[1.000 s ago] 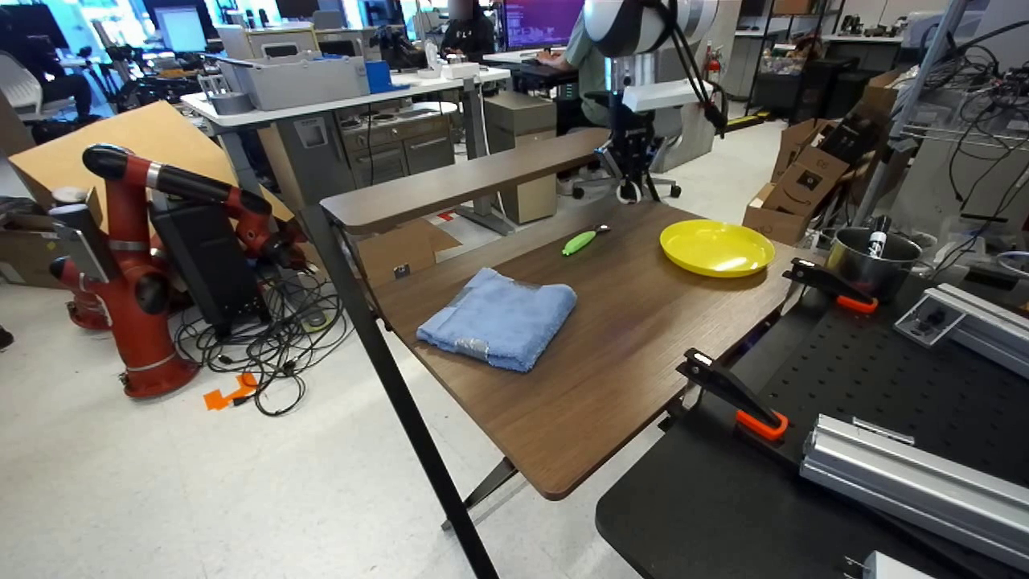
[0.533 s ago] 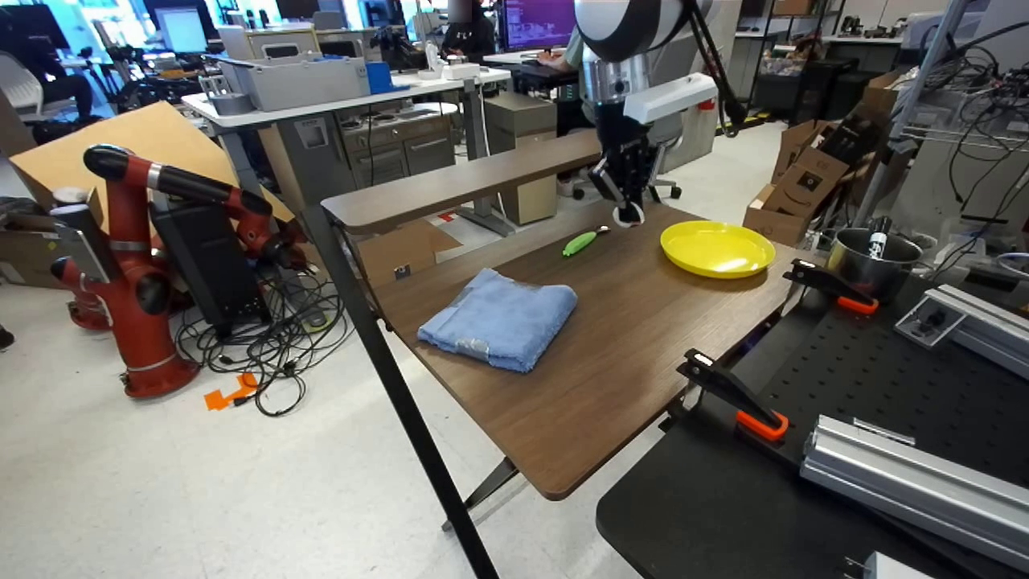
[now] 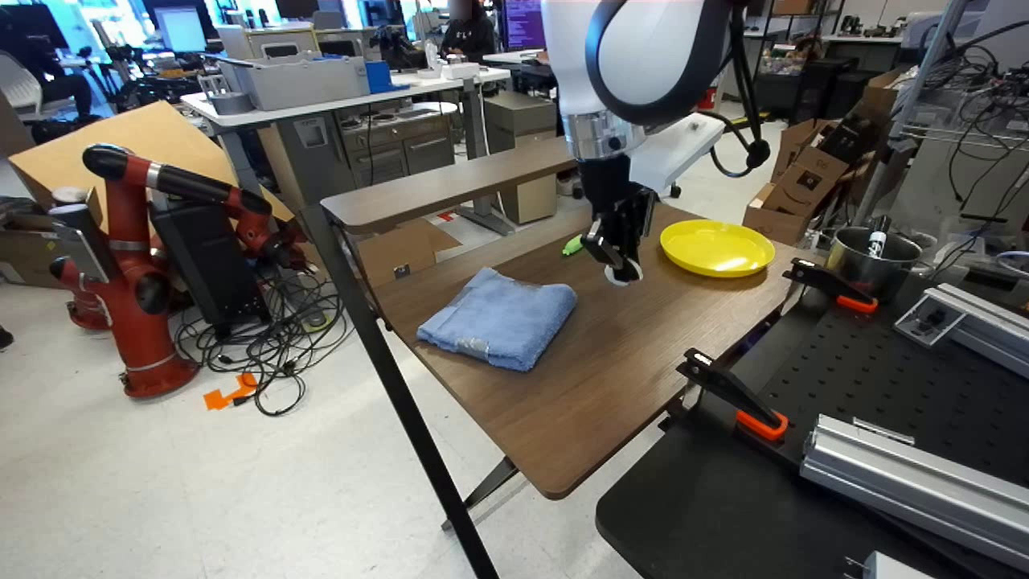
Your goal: Put the white small sponge closer to the towel
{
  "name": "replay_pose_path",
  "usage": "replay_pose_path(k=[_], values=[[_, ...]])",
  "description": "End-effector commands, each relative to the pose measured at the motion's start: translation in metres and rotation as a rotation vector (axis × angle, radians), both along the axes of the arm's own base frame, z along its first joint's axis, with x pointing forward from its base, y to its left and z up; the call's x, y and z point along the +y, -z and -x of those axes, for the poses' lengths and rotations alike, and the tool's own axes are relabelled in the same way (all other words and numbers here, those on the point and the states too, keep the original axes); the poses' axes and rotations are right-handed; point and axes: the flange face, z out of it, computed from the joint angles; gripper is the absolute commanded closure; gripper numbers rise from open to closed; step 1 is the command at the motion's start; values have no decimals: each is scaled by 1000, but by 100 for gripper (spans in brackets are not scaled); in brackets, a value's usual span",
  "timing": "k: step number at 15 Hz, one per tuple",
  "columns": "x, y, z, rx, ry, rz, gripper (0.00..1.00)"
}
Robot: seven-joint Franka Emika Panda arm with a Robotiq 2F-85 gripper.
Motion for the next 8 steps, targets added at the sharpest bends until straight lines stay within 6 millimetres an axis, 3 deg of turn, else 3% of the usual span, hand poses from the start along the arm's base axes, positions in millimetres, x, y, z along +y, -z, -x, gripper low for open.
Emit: replay_pose_path(k=[1, 8], values=[[5, 2, 10, -38, -43, -4, 94], [1, 25, 7, -21, -46, 2, 94]])
